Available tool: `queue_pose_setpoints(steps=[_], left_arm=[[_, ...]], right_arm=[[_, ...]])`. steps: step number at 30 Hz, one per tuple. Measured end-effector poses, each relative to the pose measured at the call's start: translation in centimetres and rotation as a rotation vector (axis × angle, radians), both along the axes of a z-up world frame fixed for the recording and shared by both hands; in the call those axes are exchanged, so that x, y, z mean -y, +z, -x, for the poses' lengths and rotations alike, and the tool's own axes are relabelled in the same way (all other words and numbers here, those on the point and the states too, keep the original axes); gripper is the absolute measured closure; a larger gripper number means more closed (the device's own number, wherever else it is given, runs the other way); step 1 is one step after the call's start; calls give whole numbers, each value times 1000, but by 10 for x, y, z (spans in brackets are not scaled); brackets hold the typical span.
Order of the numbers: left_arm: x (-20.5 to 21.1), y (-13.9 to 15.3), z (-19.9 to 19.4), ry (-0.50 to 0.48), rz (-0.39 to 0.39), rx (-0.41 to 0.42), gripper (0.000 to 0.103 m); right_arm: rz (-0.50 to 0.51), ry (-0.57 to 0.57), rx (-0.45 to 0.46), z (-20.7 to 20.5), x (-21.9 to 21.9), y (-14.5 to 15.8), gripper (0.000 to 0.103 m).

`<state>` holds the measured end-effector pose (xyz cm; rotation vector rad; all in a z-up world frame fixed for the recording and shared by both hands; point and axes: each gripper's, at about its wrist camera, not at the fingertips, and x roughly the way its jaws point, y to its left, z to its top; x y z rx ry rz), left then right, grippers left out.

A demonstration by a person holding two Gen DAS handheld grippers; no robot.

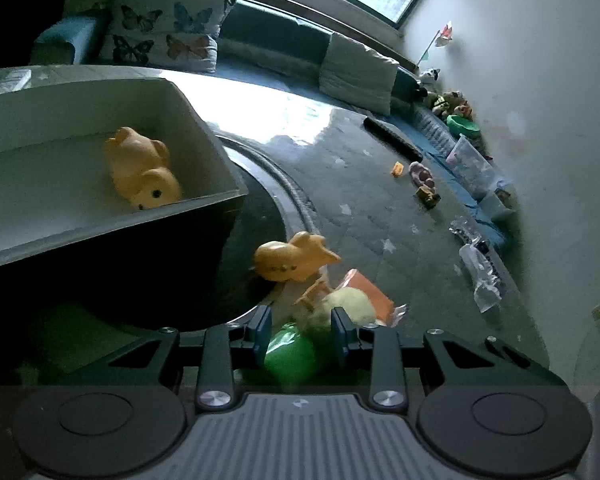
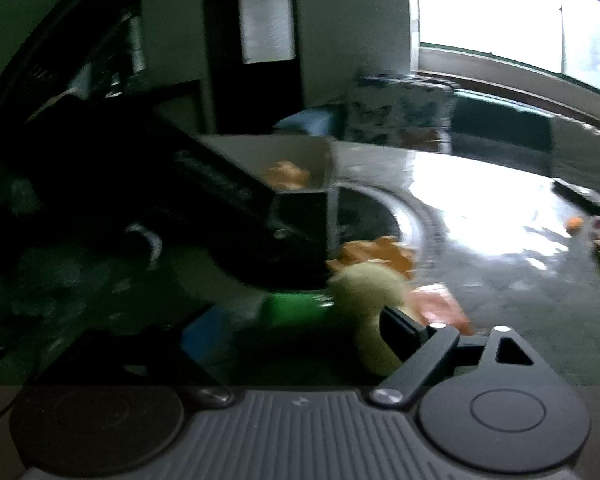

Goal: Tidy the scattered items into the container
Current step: 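Withdraw both tools from the box toward the pale plush chick, then close the right tool on the plush chick while the left tool grips it too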

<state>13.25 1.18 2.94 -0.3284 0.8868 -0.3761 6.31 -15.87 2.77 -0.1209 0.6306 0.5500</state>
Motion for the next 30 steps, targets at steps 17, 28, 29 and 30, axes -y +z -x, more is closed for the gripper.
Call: queue_pose_setpoints(steps=[17,28,29,30], left_arm=[[10,-20,-39,97,158,-121,67],[14,-38,-53,139,166,-176,67],[14,-38,-53,138,169,-175,69],[14,-38,-53,139,173,-175,69]], right_arm=[[20,-113,-52,-35,17,-23,40],[50,-88,-41,-37,9,-26,48],[47,-88,-43,-37,9,-26,49],[46,-89,-43,-37,9,-26,50]])
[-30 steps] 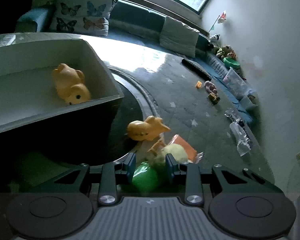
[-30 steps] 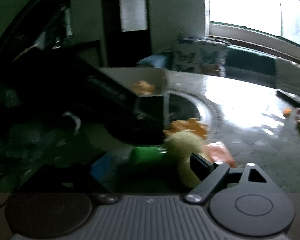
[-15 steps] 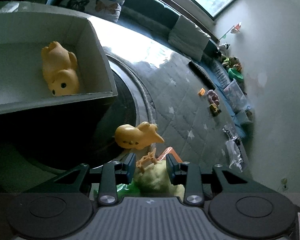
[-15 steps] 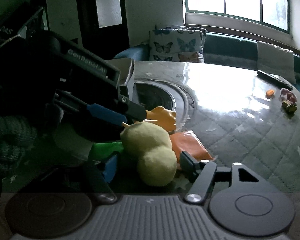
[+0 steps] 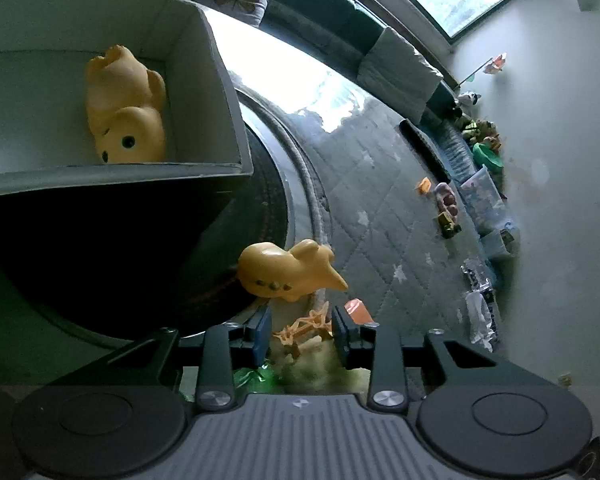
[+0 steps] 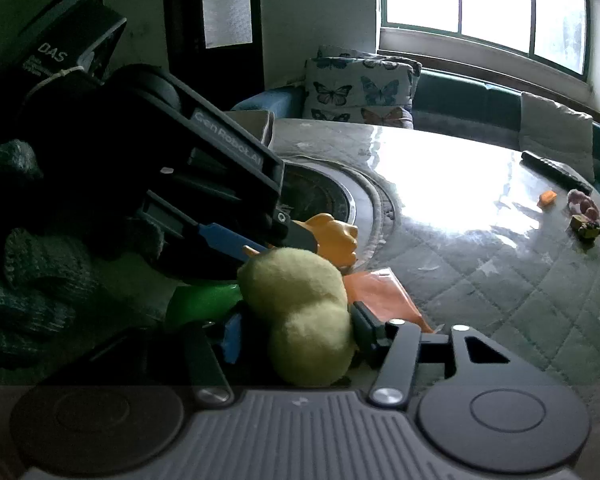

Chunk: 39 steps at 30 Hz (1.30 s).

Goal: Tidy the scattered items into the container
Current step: 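Close the right tool on the plush chick while the left tool grips it too, then carry the plush chick into the white box beside the duck and open both tools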

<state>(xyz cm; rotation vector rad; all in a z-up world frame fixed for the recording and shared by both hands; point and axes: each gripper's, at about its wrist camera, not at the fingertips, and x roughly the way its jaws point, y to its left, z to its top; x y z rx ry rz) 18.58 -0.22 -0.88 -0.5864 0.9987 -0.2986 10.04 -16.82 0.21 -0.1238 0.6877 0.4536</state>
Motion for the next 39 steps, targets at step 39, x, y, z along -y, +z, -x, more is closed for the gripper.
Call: queue_pose_setpoints(steps=[39], left_arm=[[-80,100,24,184,-59,251,74]], right_arm=[[-92,175,145,-21,-67,69,56]])
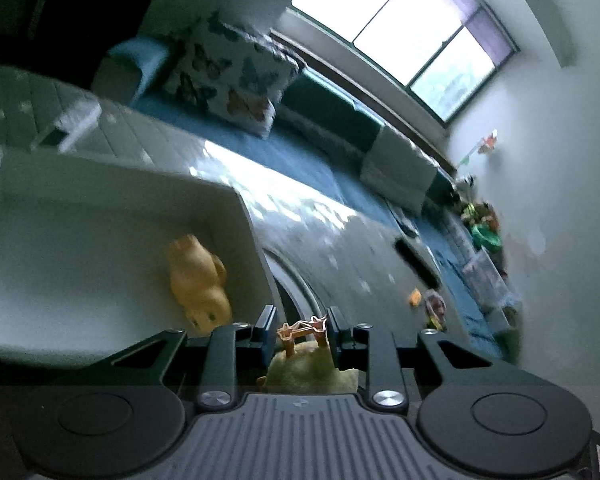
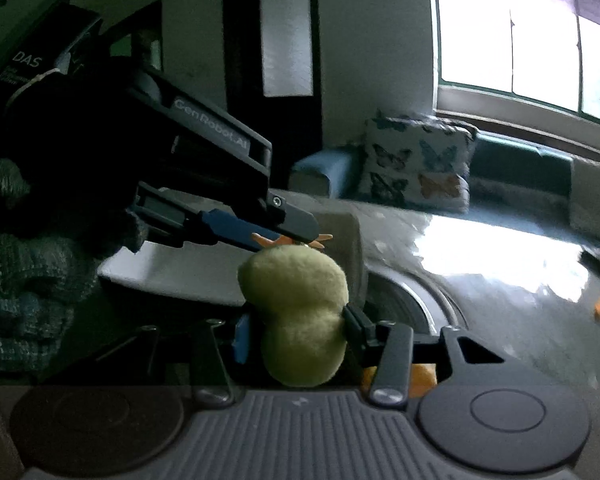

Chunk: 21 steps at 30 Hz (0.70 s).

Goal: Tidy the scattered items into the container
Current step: 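Carry the plush chick into the white box beside the duck and open both tools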

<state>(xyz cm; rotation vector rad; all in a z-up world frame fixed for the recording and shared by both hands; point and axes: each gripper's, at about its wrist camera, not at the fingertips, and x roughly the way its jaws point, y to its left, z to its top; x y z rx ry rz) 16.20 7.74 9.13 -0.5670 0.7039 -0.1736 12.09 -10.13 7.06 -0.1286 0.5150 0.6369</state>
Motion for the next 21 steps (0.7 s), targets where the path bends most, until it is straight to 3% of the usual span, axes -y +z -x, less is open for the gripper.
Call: queue_pose_setpoints(steps=[9,21], left_arm=[[-55,4,-34,106,-46,10,75],[-97,-54,-77,150,-69,-118,75]], right_arm=[[-25,89,-3,-54,-56,7,56],[16,123,-169,-106,-112,-50,59]])
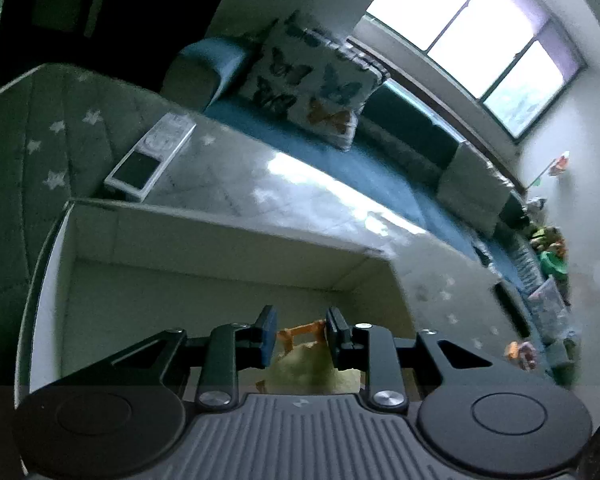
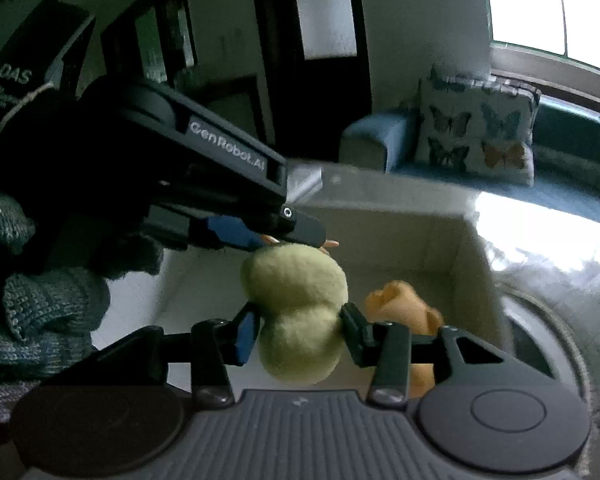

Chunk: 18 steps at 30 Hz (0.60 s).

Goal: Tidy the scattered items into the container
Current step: 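Carry the plush chick into the white box beside the duck and open both tools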

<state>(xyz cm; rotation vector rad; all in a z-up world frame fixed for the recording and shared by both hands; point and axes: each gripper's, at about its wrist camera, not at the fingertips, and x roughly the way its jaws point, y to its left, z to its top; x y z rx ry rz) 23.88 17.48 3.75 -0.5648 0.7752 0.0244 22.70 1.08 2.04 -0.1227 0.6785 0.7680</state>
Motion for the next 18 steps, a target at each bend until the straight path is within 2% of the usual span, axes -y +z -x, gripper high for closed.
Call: queue_pose_setpoints(steps=[4,7,14,18], left_arm=[[-4,-14,-5,2,5,-27,74],[-4,-16,-5,12,-13,-27,74],[-1,-7,5,14,-61,-7,72],[3,3,14,14,-91,16,72]], right_arm=[[59,0,-23,-5,-15,-16,59],[65,-11,-40,-9,-20,-21,59],[65,-18,-37,-7,-24,-19,58],[54,-19,-22,-1,-21,-11,51]])
